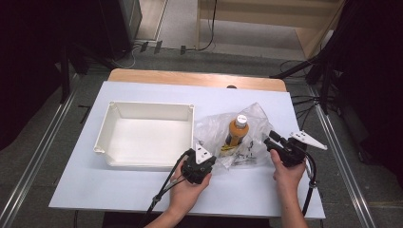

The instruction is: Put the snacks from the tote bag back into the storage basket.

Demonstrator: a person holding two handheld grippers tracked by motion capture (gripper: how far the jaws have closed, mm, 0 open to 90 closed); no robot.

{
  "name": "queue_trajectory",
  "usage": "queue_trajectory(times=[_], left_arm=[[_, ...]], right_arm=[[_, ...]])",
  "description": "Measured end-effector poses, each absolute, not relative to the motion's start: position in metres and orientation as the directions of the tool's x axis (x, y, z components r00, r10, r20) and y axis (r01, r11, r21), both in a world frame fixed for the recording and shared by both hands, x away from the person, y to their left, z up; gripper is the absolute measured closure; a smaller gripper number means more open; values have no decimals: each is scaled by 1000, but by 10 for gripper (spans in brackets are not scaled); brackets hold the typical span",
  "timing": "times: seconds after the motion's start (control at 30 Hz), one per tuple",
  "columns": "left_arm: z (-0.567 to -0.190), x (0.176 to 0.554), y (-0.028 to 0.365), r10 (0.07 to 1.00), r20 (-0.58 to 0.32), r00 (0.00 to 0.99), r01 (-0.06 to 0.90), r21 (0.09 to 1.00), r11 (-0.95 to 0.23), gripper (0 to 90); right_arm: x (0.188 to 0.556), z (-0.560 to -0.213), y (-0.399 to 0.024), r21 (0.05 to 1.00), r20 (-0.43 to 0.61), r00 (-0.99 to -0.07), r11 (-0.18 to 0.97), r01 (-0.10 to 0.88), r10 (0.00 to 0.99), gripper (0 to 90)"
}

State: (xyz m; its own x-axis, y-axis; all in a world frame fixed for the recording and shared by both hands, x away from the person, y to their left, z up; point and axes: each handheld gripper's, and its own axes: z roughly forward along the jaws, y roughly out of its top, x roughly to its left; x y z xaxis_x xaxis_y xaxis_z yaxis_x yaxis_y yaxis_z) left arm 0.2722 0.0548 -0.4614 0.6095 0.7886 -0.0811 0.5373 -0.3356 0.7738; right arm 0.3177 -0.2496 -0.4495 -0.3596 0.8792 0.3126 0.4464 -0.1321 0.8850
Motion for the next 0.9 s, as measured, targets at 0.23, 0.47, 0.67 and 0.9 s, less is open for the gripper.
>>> queue_trajectory(times=[0.23,0.47,0.67,0.9], left_arm=[[-466,272,53,788,-83,610,549,761,-346,900],[-467,268,52,776,-72,626,549,747,-374,900],[-467,266,54,771,-77,632,550,746,-376,900],[-468,267,59,779,-98,619,567,742,-357,900]], right_arm=[[298,-402,-244,950,256,-398,-152,273,881,459],[313,-404,-223,943,242,-409,-115,312,880,612],[337,-437,-207,870,143,-332,42,492,932,900],[352,-478,-223,718,194,-224,17,696,955,900]])
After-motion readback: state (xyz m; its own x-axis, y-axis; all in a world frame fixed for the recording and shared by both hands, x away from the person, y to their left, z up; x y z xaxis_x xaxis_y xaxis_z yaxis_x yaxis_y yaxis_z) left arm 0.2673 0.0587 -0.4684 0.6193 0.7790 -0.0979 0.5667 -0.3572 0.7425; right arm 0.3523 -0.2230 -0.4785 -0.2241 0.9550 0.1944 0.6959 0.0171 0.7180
